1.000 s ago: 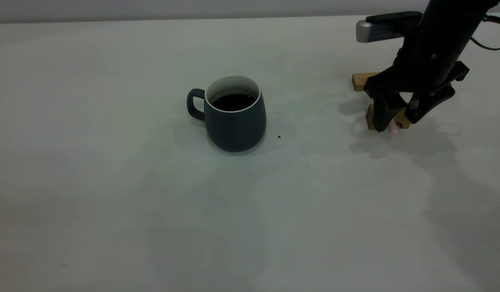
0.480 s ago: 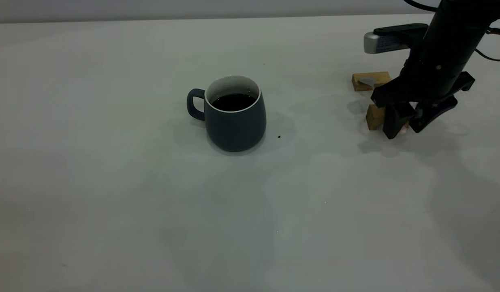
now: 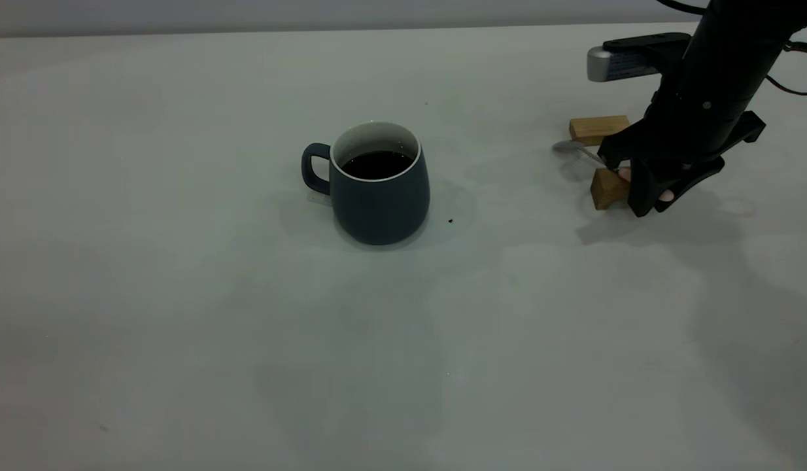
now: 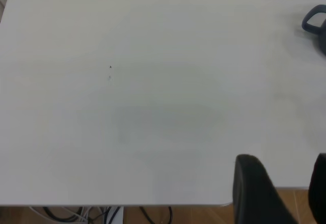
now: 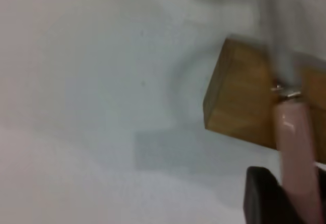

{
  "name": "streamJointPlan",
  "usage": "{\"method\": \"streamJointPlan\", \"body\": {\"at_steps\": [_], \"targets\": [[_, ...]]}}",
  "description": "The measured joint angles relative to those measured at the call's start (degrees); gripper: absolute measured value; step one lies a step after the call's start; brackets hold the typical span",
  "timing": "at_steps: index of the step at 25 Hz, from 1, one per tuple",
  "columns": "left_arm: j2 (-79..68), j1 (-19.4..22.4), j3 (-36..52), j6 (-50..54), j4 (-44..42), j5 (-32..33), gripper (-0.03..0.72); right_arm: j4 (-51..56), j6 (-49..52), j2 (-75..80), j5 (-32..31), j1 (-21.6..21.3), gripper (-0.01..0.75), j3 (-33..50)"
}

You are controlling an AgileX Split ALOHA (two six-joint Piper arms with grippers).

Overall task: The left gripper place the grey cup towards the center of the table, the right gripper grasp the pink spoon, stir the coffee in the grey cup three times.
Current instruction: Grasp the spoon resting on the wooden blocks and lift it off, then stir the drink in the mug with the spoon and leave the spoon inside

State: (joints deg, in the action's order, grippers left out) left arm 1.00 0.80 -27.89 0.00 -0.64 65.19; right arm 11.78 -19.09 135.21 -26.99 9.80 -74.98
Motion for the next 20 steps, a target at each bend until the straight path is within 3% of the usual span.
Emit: {"method": "streamJointPlan", "body": {"at_steps": [12,20], "targets": [[0.0,0.0,0.0,0.0,0.0,0.0,0.337,2.69,0.22,-7.02,-10.26,0.0,0.128,-1.7],[0.0,0.0,0.0,0.0,0.0,0.0,0.337,28.62,-2.25,-17.22,-28.17,0.0,0.128,-1.7]]}}
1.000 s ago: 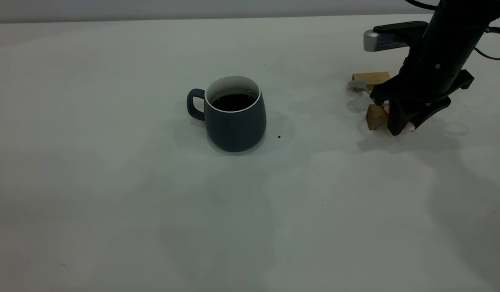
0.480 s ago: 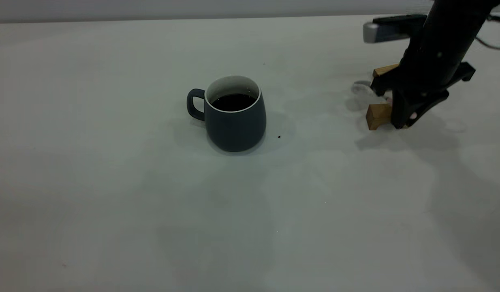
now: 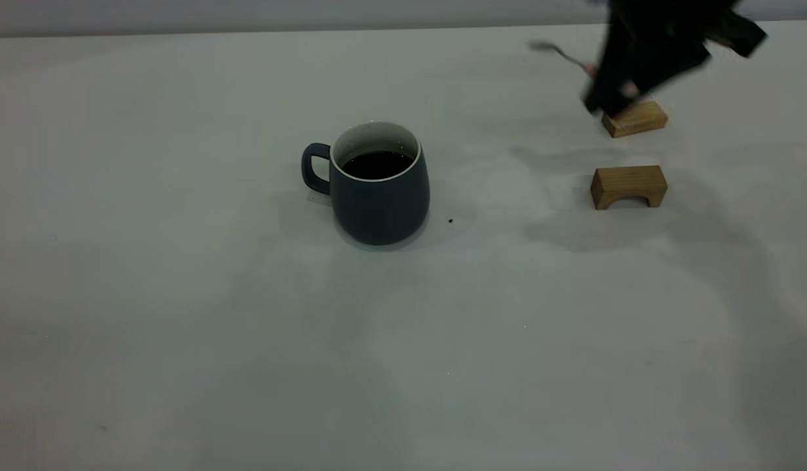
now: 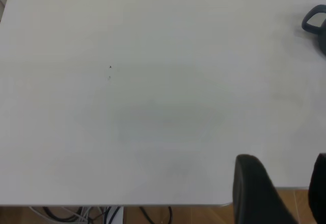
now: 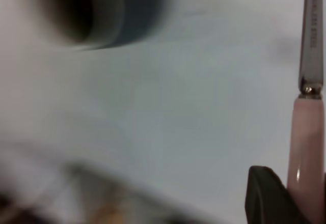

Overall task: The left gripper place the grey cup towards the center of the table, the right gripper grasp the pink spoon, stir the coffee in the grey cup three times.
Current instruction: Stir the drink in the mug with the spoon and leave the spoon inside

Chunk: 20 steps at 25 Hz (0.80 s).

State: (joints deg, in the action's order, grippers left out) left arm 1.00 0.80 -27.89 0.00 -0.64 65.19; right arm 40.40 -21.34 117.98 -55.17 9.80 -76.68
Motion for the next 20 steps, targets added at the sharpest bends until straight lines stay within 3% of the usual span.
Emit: {"method": "streamJointPlan", "body": {"at_steps": [4,7,13,16,20], "targets": [[0.0,0.0,0.0,0.0,0.0,0.0,0.337,16.26,3.44,-1.02,-7.72,0.96,0.128,0.0],[0.0,0.0,0.0,0.0,0.0,0.0,0.337,28.42,6.55,-1.02,-9.23,3.0,0.128,0.0],[0.0,0.0,0.0,0.0,-1.66,0.0,0.337,45.58,23.12,-1.02,-1.56,8.44,0.128,0.0],[0.0,0.0,0.0,0.0,-2.72,0.0,0.337,50.25,37.25,-1.02,4.43,11.61,0.128,0.0],[0.0,0.0,0.0,0.0,-2.8,0.0,0.337,52.41,51.23,-0.91,6.9,14.03,0.128,0.0]]}}
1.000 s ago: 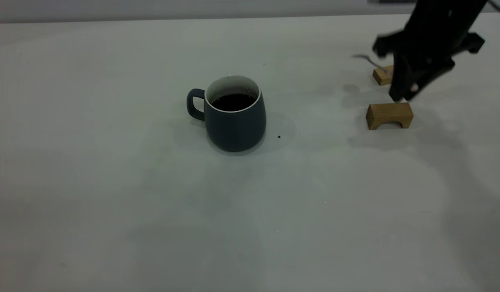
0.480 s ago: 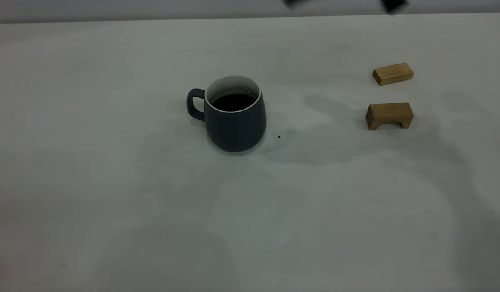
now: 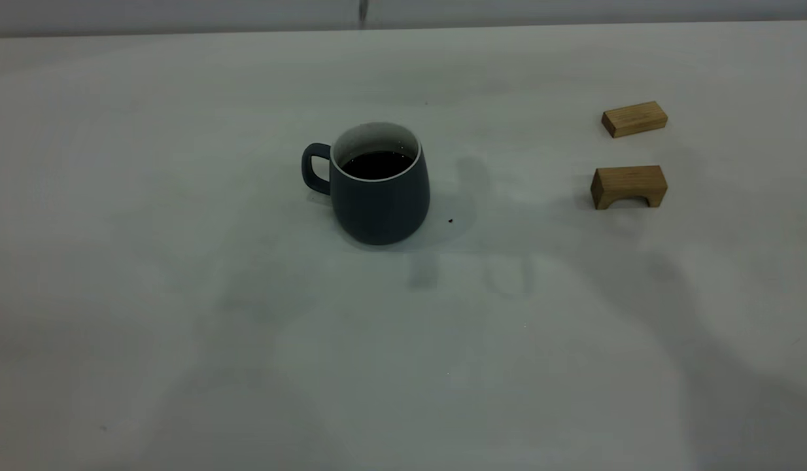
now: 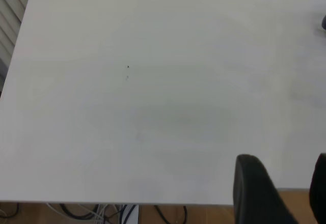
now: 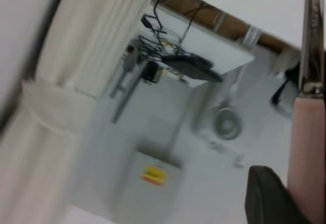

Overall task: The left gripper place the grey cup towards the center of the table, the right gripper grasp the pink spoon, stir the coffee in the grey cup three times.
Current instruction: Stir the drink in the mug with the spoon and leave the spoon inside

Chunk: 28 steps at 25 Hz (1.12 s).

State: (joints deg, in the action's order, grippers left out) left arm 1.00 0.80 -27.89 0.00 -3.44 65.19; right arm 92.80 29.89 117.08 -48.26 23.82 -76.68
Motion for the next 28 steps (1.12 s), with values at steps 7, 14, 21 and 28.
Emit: {"method": "streamJointPlan", "body": {"at_steps": [7,14,21,28], "targets": [[0.0,0.0,0.0,0.0,-0.05,0.0,0.337,6.82,10.29,6.89,-2.64,0.8,0.128,0.0],[0.0,0.0,0.0,0.0,-0.05,0.0,0.337,7.84,6.2,14.98,-2.43,-2.05,0.128,0.0],[0.0,0.0,0.0,0.0,-0.05,-0.08,0.337,8.12,5.65,18.99,-3.72,-3.24,0.128,-0.28],[0.0,0.0,0.0,0.0,-0.05,-0.08,0.337,8.12,4.66,22.9,-9.44,-3.24,0.128,-5.69]]}}
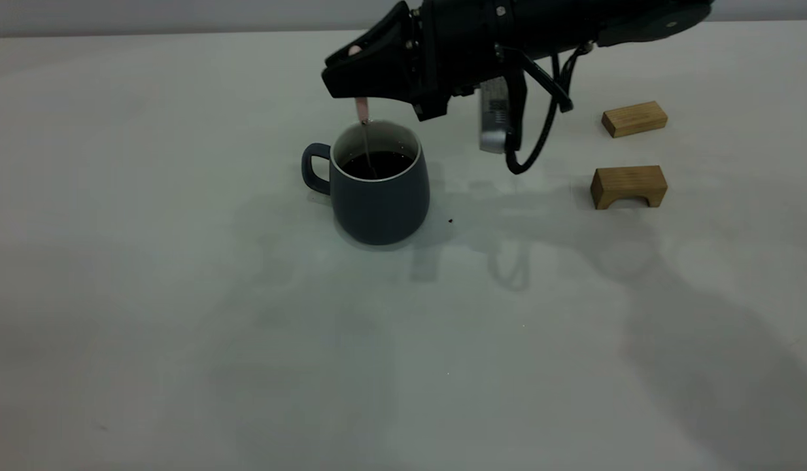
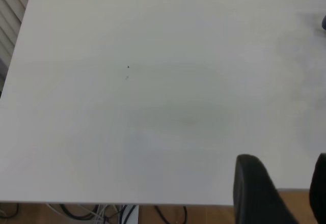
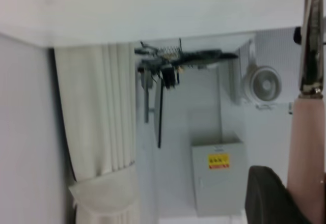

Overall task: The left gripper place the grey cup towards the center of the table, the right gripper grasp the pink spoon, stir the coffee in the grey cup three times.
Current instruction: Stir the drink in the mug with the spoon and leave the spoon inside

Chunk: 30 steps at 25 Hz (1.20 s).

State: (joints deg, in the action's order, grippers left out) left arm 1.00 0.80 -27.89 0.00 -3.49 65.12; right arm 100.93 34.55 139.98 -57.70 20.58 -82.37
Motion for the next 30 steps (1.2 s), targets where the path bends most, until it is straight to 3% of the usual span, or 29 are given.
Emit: {"method": "streamJointPlan", "body": {"at_steps": [8,15,24,30], "targets": [[0.0,0.0,0.0,0.0,0.0,0.0,0.337,-1.16,-4.11,2.43,0.25,-1.79,0.128,-2.23],[0.0,0.0,0.0,0.0,0.0,0.0,0.337,-4.41,11.41,2.43,-3.35,-2.71,0.128,-2.29],[0.0,0.0,0.0,0.0,0.0,-0.04,0.337,-0.21,-2.49,2.47,0.64,-1.24,0.128,-3.37],[0.0,0.0,0.0,0.0,0.0,-0.04,0.337,-2.58,0.27,2.54,-1.25,-3.58,0.128,-3.37]]}}
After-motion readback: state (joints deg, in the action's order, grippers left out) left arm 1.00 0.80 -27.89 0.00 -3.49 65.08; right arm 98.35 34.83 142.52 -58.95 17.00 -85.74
